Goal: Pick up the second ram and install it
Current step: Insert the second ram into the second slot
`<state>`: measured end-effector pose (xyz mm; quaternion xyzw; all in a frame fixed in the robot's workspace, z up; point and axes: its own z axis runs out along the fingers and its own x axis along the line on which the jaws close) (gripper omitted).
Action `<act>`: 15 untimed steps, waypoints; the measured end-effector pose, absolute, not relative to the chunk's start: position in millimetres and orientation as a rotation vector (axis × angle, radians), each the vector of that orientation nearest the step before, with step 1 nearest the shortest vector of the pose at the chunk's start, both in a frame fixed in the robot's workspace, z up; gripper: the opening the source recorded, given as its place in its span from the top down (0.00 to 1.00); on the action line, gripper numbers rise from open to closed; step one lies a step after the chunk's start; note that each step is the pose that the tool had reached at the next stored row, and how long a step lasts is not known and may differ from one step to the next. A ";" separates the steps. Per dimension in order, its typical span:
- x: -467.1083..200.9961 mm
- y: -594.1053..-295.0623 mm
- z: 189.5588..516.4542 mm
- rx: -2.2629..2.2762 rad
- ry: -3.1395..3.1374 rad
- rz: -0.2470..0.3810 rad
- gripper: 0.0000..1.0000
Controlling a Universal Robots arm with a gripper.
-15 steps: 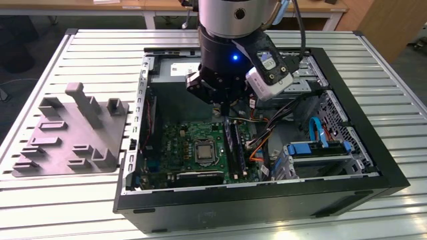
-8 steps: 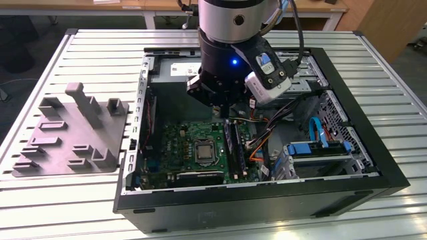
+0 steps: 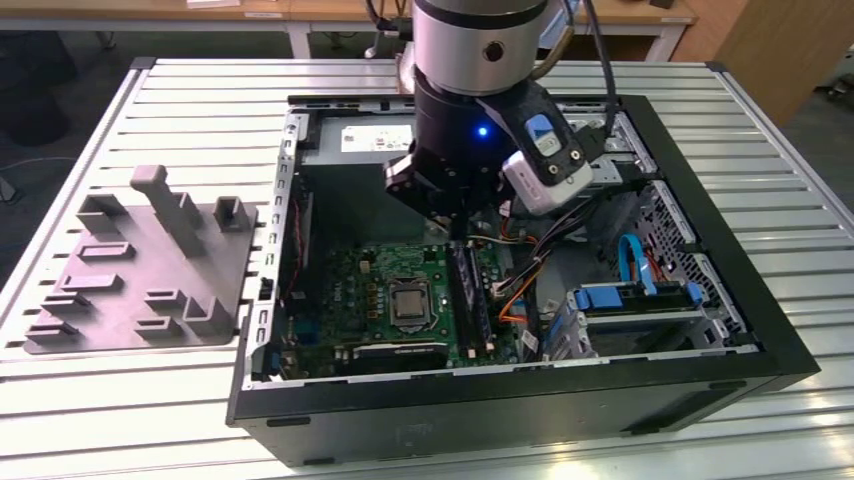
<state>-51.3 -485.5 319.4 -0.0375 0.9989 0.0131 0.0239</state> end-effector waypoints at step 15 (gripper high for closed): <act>-46.7 -485.5 294.2 -0.103 3.092 0.040 0.89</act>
